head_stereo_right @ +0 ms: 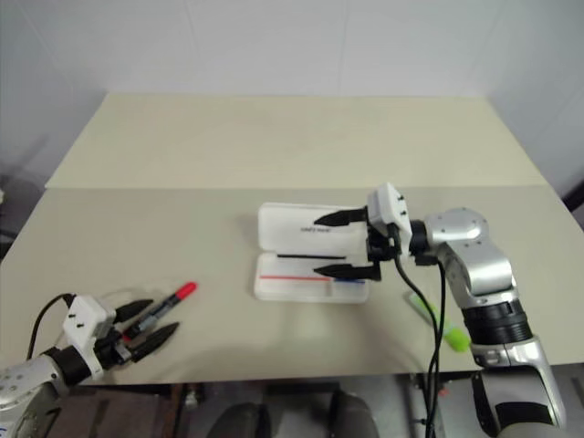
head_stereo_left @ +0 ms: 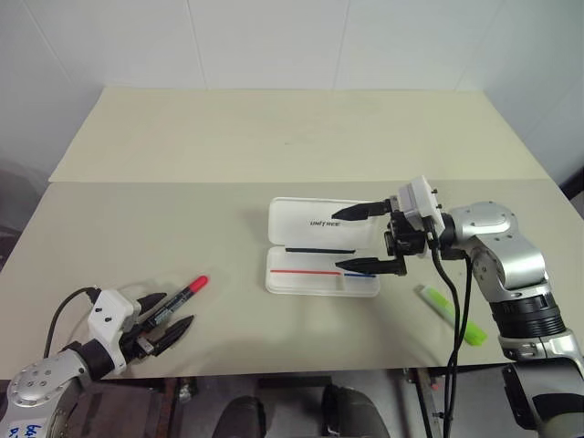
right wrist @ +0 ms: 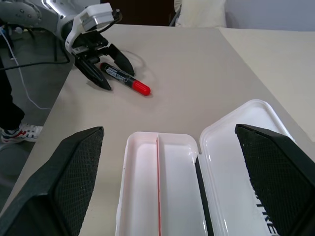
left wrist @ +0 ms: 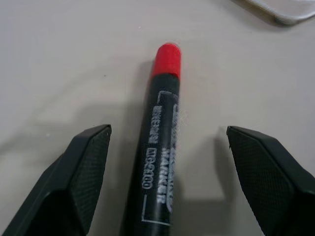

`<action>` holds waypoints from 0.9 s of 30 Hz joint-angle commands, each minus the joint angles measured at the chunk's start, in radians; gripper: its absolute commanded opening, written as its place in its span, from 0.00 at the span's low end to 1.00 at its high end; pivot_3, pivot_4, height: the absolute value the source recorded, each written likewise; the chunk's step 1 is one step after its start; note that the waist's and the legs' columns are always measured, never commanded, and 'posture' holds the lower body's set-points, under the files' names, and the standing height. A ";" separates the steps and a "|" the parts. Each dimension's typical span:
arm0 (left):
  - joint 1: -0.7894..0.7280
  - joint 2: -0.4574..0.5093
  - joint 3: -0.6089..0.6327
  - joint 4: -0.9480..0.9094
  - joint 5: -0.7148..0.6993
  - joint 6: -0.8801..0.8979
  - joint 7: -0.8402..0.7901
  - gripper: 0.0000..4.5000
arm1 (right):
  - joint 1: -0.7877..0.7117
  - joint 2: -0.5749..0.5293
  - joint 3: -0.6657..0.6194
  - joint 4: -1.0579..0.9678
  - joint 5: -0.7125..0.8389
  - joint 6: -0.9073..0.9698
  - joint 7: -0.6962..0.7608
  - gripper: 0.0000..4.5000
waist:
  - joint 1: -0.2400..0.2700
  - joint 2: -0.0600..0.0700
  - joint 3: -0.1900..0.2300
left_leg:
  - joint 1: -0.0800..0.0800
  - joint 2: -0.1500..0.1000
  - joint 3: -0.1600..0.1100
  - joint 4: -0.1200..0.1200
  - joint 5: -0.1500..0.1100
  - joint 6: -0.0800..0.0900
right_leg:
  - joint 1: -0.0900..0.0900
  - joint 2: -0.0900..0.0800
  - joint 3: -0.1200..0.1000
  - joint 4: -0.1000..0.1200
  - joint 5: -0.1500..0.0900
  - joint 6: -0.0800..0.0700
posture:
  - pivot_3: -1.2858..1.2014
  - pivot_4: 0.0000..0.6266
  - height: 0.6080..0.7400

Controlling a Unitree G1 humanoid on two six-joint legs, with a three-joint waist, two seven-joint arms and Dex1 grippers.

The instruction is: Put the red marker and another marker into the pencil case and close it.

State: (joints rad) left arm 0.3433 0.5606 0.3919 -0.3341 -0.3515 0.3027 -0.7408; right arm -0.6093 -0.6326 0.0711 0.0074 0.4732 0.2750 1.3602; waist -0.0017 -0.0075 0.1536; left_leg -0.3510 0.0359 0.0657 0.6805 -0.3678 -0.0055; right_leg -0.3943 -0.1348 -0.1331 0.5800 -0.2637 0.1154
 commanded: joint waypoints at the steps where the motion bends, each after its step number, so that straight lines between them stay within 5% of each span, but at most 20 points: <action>1: -0.010 -0.006 -0.019 0.013 0.000 -0.016 0.010 0.80 | 0.004 -0.018 -0.038 -0.046 0.025 0.012 -0.013 1.00 | 0.001 0.000 0.000 | 0.000 0.000 0.000 0.000 0.000 0.000 | 0.000 0.000 0.000 0.000 0.000 0.000 | 0.52 0.24 1.00; 10: -0.018 0.012 -0.051 0.061 0.043 -0.034 0.031 0.15 | 0.004 -0.022 -0.044 -0.049 0.027 0.015 -0.023 1.00 | 0.001 0.000 0.000 | 0.000 0.000 0.000 0.000 -0.001 0.000 | 0.000 0.000 0.000 0.001 0.000 0.000 | 0.52 0.24 1.00; 27: -0.180 0.080 -0.072 -0.043 -0.057 -0.041 -0.046 0.14 | 0.004 -0.015 -0.042 -0.012 0.017 -0.009 -0.033 1.00 | 0.002 0.001 -0.002 | 0.000 0.000 -0.001 0.001 -0.001 0.000 | 0.000 -0.001 0.000 0.003 0.000 0.000 | 0.52 0.24 1.00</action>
State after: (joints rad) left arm 0.1735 0.6233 0.3125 -0.3343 -0.3825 0.2570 -0.7693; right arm -0.6032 -0.6408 0.0696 0.0046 0.4749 0.2824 1.3318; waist 0.0001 -0.0063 0.1520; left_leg -0.3505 0.0357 0.0652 0.6808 -0.3688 -0.0057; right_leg -0.3950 -0.1361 -0.1337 0.5831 -0.2637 0.1153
